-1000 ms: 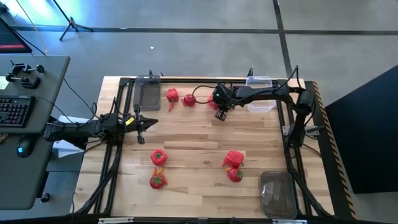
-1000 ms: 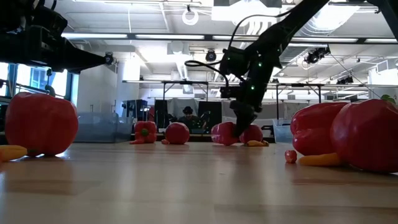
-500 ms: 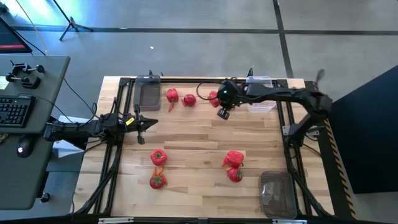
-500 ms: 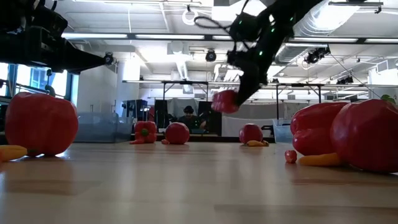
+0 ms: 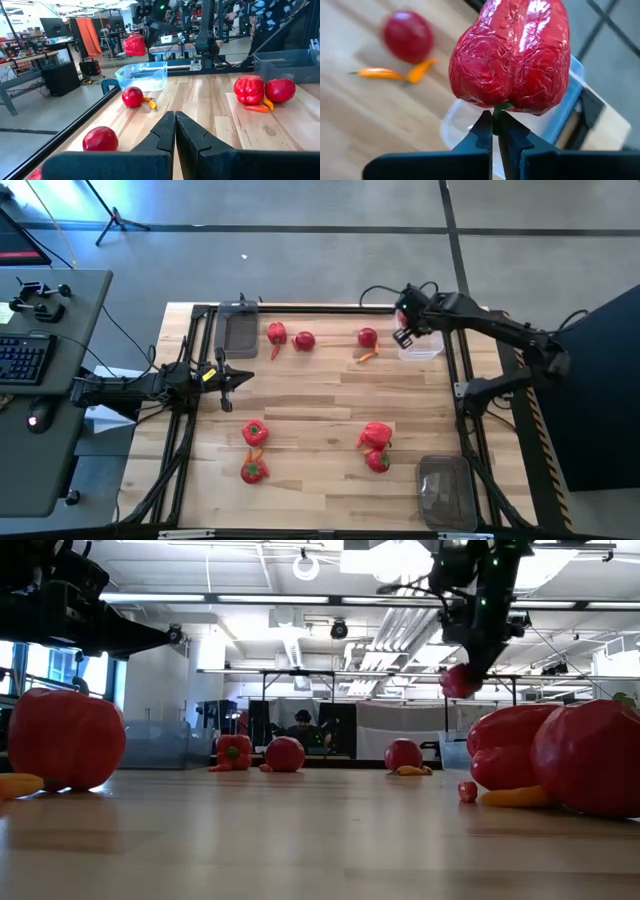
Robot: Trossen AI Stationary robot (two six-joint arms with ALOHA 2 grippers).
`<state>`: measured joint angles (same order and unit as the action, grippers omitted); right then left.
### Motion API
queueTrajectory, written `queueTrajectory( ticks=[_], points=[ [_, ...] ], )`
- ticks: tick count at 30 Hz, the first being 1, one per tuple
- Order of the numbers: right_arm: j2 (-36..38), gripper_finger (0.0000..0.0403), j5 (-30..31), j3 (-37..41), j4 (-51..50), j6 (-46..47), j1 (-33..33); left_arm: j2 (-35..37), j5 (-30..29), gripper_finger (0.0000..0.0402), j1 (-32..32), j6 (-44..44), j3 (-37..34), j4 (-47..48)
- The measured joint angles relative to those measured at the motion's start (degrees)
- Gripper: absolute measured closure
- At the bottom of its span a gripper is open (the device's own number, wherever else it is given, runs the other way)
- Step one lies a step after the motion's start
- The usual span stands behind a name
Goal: Sort produce into baskets
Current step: Put the red bell pepper into the transparent bin
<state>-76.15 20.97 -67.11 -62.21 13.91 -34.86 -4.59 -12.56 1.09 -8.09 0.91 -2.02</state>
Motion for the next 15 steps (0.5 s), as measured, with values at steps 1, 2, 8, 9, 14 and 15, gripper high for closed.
queueTrajectory(
  ticks=[1, 2, 8, 9, 14, 15],
  points=[
    [-0.2, 0.0403, -0.1, 0.6, 0.6, -0.2, -1.3, 0.0, 0.0, 0.0401, 0.0, 0.0, 0.0, 0.0],
    [-0.4, 0.0403, -0.6, 1.2, 1.1, -0.7, -2.6, 0.0, 0.0, 0.0401, 0.0, 0.0, 0.0, 0.0],
    [-2.6, 0.0403, -8.1, 7.0, 8.0, -4.4, -10.7, 0.0, 0.4, 0.0401, 0.0, 0.0, 0.0, 0.0],
    [-3.1, 0.0403, -9.5, 7.4, 9.0, -4.5, -11.6, 0.0, 0.4, 0.0402, 0.0, 0.0, 0.0, 0.0],
    [-6.3, 0.0403, -13.3, 7.5, 13.3, -4.3, -14.0, 0.0, 0.4, 0.0401, 0.0, 0.0, 0.0, -0.6],
    [-7.1, 0.0403, -13.9, 7.5, 13.8, -3.8, -14.4, 0.0, 0.4, 0.0401, 0.0, 0.0, 0.0, -0.6]
  ],
)
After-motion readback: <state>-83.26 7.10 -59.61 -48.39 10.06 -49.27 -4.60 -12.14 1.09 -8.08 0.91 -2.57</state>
